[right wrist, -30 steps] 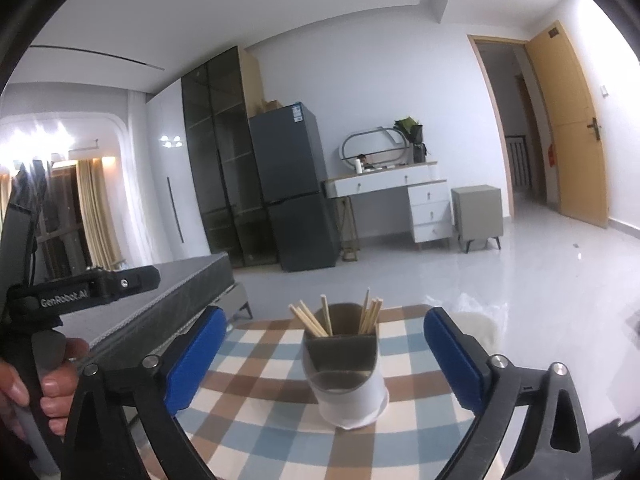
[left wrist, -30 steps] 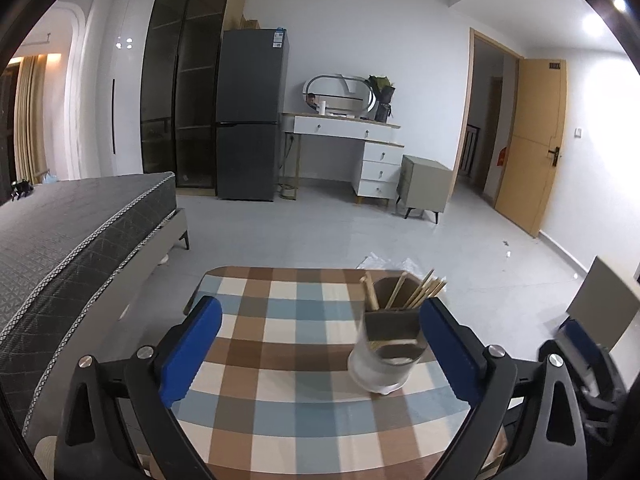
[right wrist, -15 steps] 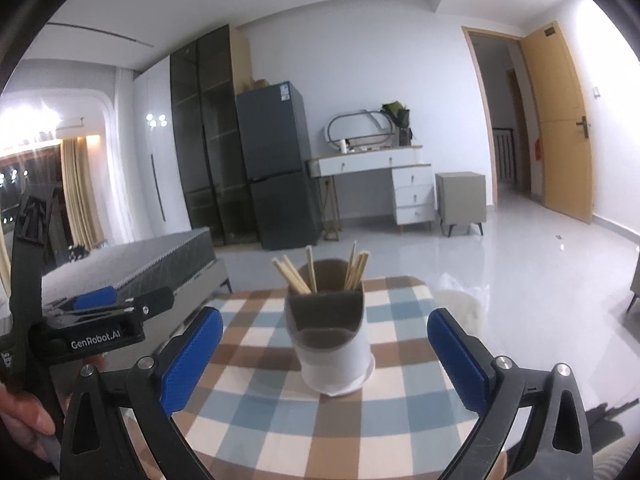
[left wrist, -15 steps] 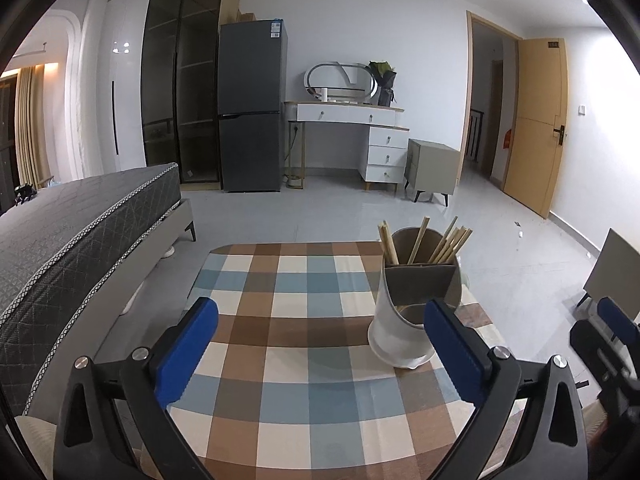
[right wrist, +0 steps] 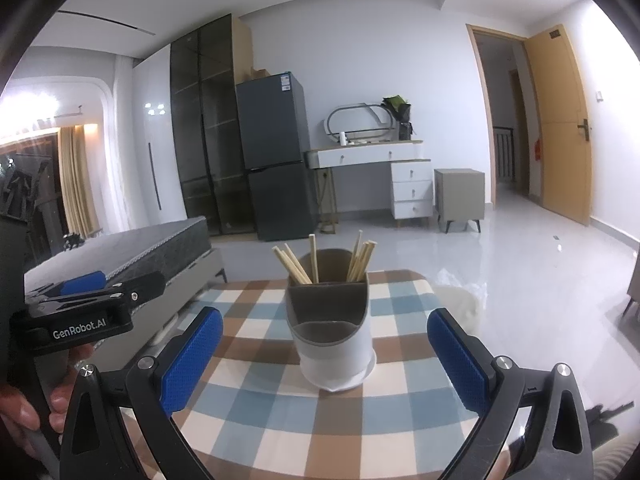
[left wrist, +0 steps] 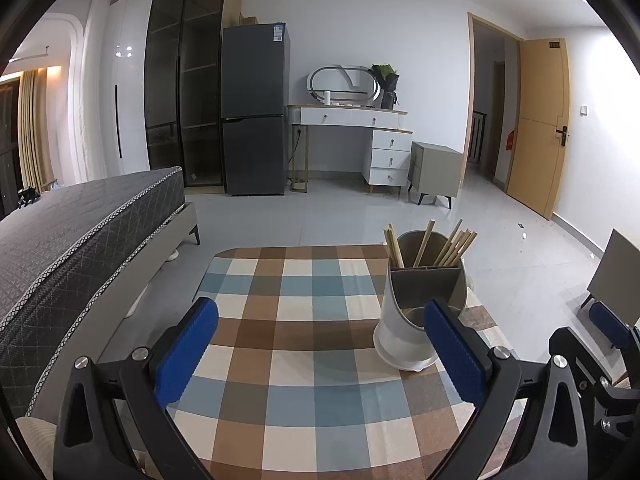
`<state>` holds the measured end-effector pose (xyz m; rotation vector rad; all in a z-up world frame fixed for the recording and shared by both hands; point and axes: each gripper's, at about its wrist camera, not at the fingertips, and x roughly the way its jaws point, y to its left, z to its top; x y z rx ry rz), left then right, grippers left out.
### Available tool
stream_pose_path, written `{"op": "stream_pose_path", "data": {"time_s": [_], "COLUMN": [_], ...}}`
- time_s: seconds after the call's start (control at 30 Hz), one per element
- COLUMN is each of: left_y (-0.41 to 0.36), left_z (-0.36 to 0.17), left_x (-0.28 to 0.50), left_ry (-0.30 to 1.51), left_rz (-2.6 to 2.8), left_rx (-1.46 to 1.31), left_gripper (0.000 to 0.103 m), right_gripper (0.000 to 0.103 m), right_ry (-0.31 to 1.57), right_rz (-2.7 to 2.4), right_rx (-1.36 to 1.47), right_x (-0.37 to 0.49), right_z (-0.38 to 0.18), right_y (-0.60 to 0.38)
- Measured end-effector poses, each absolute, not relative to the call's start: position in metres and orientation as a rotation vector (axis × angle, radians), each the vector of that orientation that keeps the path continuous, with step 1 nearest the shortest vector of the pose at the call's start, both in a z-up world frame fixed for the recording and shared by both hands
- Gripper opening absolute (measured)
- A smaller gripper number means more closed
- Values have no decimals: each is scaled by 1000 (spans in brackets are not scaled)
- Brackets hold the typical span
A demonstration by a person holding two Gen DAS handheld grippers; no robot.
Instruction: Organize utensils
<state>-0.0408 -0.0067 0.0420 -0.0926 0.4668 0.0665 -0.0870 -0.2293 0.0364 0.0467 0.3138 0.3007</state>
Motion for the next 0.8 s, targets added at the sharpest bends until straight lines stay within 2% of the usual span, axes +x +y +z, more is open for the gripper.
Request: {"op": "stream_pose_path", "data": {"time_s": [0.8], "left_y": [-2], "left_z": [44], "left_x": [-44], "left_ry": [460], "left_rz": [65], "left_rx": [-124], "left_gripper": [100], "right_gripper": [103], "right_ry": [332], "right_rz": [289], "right_rx": [28], "right_x": [-86], "right_z": [36], "right_y": [-224]}}
